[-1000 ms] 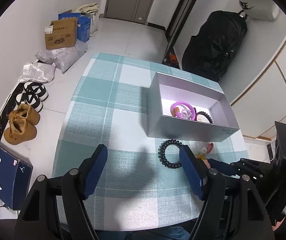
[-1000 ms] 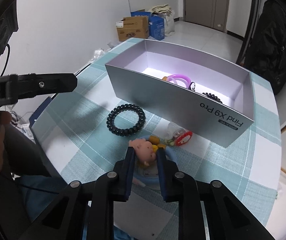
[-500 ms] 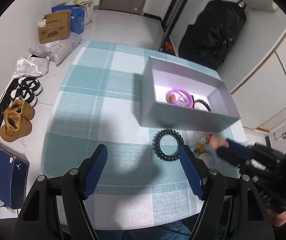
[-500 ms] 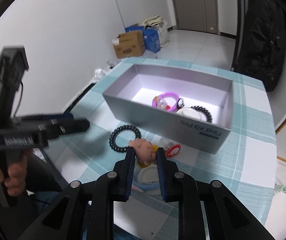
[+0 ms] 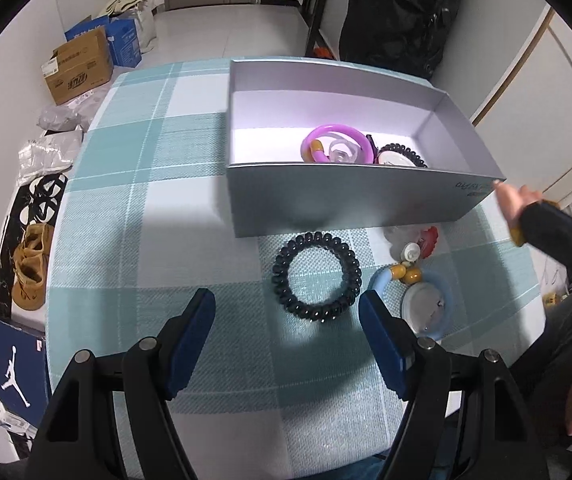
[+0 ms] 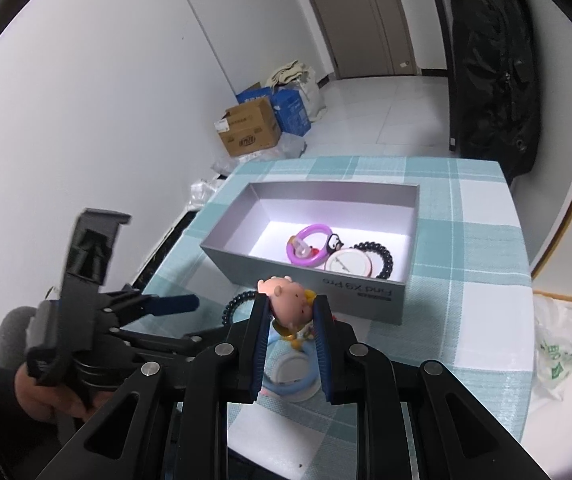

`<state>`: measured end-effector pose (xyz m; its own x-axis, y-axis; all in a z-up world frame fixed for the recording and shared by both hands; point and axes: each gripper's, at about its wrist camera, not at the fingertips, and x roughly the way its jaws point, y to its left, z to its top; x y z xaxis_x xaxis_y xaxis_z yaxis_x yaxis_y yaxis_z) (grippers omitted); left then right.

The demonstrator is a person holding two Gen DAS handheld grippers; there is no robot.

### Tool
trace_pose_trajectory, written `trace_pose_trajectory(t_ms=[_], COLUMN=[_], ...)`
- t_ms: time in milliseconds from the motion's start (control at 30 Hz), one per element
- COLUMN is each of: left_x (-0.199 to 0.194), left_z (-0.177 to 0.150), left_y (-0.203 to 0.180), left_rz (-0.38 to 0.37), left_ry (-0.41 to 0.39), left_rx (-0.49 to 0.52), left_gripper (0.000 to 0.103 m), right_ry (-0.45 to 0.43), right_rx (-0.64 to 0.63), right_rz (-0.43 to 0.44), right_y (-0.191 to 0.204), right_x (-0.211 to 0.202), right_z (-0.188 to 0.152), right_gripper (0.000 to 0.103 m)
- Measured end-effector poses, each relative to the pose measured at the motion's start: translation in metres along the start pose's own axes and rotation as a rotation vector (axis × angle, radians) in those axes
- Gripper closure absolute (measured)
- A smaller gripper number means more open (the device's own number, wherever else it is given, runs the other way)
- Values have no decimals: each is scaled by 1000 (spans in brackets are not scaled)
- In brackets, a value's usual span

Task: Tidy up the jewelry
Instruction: 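Grasp the pink figurine with the right tool while the left tool nears the bracelet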

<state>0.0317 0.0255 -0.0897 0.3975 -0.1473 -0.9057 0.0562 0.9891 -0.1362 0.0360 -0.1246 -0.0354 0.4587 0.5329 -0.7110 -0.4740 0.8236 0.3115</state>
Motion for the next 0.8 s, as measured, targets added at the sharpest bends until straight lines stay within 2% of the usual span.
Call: trace_pose_trajectory(t_ms=[400,433,500,533,600,700,800], left_x=[12,12,10,10,9,9,9], left_z=[7,8,8,9,9,10,11], left_y=[-16,-17,-21,-22,-23,-24,-22], left_rz=[82,79,68,65,63,43,25], left_ry=[27,23,15,13,10,10,12], left_rx=[97,103,116,122,123,138,134], left_gripper=[34,37,53,56,57,67,68], right_ry=[-40,-43,-48,-50,-47,-47,-52], right_rx=[35,38,42,43,46,48,58], right_rz=[23,26,32,34,40,41,44], right_y=[-10,-11,-11,-12,-13,-14,-15], right_x=[-15,-17,-18,-19,-18,-18,-20], right_z=[5,5,6,7,7,8,9], right_gripper=[83,83,83,82,82,83,82])
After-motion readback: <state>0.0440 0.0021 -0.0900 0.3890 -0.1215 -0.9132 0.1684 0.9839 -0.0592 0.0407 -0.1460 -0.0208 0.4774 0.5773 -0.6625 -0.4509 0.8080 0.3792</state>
